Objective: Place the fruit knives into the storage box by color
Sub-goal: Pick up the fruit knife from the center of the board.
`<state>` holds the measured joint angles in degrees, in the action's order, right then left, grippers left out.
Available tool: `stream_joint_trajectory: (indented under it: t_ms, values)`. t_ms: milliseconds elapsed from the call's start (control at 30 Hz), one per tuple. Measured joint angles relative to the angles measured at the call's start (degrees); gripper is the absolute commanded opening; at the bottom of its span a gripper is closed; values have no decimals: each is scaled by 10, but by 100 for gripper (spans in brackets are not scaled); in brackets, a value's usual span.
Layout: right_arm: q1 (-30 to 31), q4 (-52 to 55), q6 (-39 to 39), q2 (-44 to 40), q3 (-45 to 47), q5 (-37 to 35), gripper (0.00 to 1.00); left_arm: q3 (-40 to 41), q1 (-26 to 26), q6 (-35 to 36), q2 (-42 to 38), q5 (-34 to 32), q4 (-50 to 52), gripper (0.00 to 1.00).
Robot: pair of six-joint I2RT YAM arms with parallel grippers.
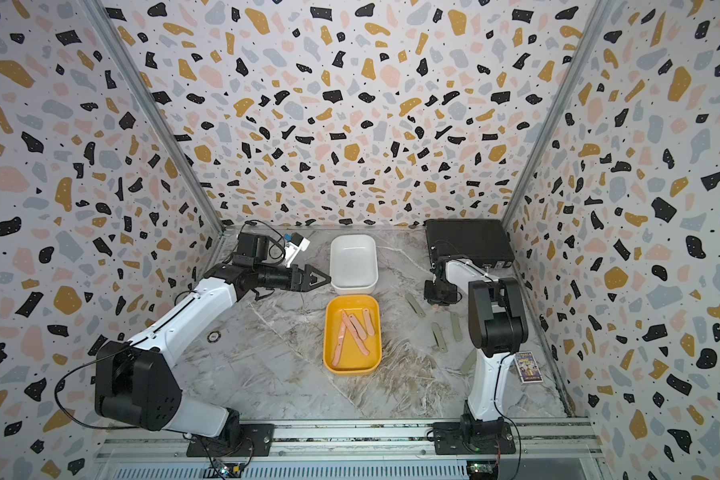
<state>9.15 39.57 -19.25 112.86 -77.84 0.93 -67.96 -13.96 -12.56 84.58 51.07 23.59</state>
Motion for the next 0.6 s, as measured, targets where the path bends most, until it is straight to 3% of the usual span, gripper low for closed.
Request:
stream_joint_trajectory:
  t_ms: [600]
  values:
    - [37,73,0,-63,1,15,22,-5,4,14,0,-18,30,99]
